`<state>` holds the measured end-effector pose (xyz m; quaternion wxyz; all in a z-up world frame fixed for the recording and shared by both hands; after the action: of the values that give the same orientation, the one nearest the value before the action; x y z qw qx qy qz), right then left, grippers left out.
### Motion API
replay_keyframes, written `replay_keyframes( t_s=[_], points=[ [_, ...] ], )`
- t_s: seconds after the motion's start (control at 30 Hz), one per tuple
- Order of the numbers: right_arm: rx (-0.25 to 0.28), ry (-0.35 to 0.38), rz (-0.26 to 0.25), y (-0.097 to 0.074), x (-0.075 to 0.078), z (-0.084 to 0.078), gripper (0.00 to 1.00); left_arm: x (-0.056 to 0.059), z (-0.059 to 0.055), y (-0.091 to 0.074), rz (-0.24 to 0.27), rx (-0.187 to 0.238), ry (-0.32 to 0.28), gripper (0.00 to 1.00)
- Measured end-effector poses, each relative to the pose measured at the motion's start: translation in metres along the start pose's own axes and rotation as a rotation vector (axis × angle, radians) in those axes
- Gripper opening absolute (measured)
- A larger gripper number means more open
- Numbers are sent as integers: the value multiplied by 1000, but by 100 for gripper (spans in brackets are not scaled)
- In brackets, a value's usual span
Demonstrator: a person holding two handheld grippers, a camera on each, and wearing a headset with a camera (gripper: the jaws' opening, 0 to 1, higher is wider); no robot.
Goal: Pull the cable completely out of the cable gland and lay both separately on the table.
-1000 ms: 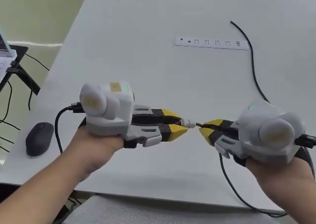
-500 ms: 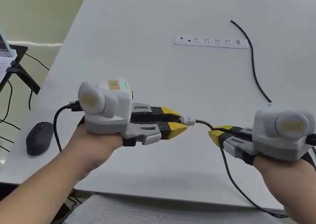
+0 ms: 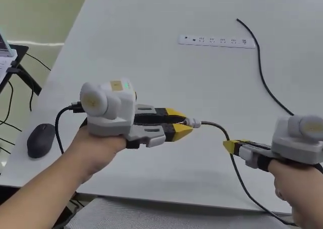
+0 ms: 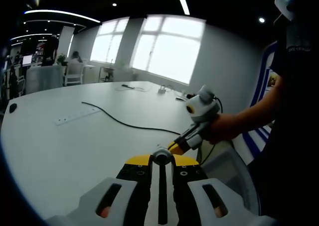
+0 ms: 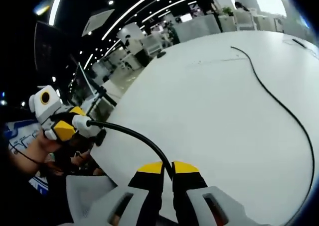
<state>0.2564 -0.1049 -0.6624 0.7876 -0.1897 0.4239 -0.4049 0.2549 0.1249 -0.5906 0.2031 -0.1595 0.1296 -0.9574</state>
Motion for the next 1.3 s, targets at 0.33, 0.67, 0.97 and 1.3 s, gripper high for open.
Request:
replay_keyframes(
  t_s=[0.33, 0.67, 0.97, 1.3],
  points=[
    [-10, 182, -10, 2, 11, -14, 0, 2, 1, 1, -11, 1, 5, 15],
    [-1, 80, -15, 0, 4, -12, 1, 1, 4, 1, -11, 2, 5, 15],
    [3, -32, -32, -4, 4, -10, 3, 3, 7, 2, -9, 2, 7, 15],
    [58, -290, 13, -18, -12, 6, 21, 5, 4, 1, -1, -6, -6, 15]
  ],
)
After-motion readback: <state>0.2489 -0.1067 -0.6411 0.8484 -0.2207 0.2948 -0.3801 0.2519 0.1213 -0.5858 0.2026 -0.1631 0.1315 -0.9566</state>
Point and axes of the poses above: the centre of the closed fingertips' face, and the gripper's own axes: y roughly forward along the fingers, x roughly to its right, z roughly out of its top, the point moved 9 cm from there along -y, roughly backward along the fingers, and after that the axes turned 2 degrees about y, right-handed, at the moved point
